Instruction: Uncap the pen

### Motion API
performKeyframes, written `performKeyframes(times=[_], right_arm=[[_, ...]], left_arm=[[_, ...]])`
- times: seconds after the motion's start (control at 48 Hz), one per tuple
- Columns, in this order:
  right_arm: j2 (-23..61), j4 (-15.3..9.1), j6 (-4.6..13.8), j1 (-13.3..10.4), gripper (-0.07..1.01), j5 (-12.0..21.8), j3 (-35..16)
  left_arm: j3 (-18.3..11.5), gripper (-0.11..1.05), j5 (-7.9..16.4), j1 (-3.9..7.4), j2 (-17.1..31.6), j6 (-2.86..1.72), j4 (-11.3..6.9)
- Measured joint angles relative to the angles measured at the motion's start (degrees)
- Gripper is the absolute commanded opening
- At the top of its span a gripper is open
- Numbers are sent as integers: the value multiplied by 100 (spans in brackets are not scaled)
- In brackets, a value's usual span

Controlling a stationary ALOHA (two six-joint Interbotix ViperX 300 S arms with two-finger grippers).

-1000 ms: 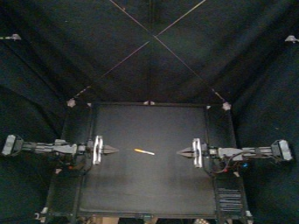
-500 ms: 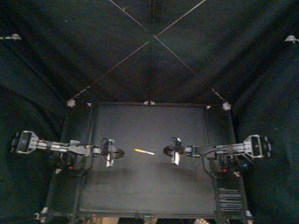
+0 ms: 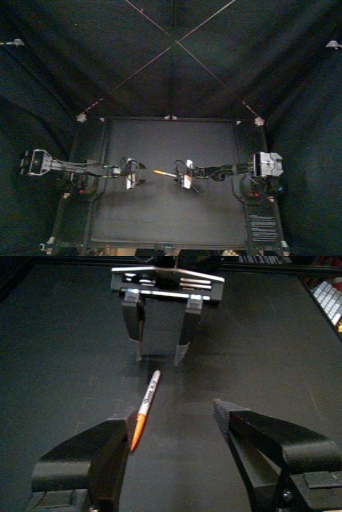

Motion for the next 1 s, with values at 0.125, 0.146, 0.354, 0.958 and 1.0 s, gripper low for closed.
performKeyframes(times=[0.125,0.146,0.354,0.958,1.0], right_arm=[[387,-26,0,-26,90,413,-334],[431,-35,0,-35,90,483,-378],[589,-123,9,-141,78,888,-545],[-158,-272,0,-53,50,1055,-501],[-237,-272,0,-18,50,1055,-475]], left_arm=[[-18,96,0,35,18,0,-9],[-26,96,0,35,26,0,-9],[-35,96,0,70,70,-9,-9],[-984,96,1055,176,1266,0,97],[-1046,96,1099,176,1354,18,114]])
